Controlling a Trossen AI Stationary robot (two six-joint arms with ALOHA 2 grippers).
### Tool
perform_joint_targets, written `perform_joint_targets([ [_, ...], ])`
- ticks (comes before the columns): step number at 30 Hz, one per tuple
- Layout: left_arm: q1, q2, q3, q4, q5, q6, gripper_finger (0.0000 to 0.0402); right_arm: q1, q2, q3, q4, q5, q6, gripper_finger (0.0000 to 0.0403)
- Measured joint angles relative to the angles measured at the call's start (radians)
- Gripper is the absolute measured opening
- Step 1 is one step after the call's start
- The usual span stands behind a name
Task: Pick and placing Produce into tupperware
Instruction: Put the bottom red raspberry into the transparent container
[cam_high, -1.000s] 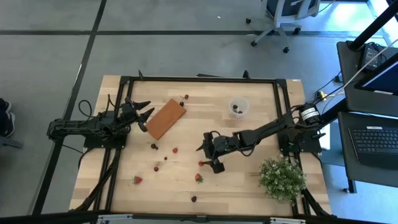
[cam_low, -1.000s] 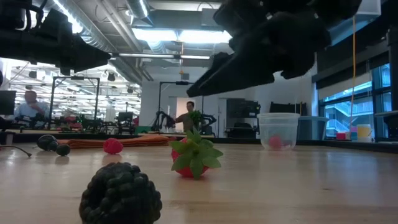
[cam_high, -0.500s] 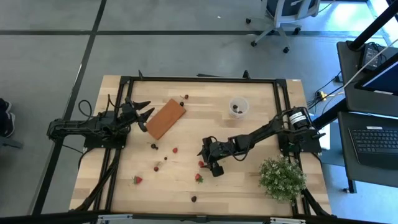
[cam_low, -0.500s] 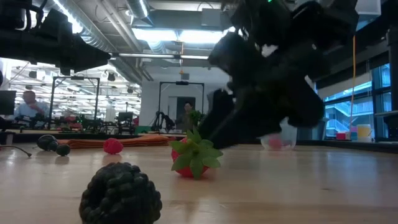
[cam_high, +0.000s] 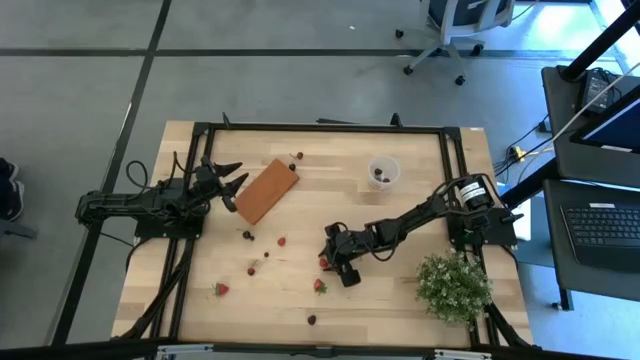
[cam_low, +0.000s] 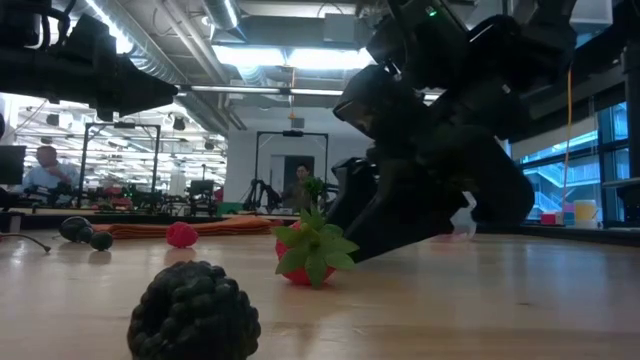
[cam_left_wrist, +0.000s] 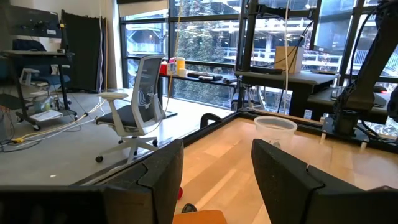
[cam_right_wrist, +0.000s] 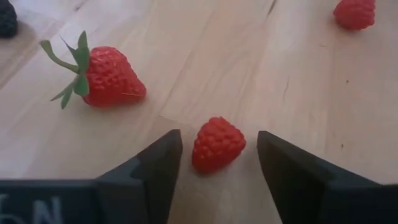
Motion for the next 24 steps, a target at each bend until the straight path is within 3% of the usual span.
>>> perform_joint_targets([
  [11, 0.000, 0.000, 0.000, 0.000, 0.000, 0.000, 0.0184, 0.000, 0.002, 0.000, -0.005, 0.007, 0.051, 0.0121],
  [19, 0.000, 0.000, 0.000, 0.000, 0.000, 0.000, 0.0184, -0.003, -0.005, 0.000, -0.014, 0.020, 0.121, 0.0107],
  [24, 0.000, 0.000, 0.000, 0.000, 0.000, 0.000, 0.0184, -0.052, -0.080, -0.005, -0.084, 0.048, 0.170, 0.0097],
])
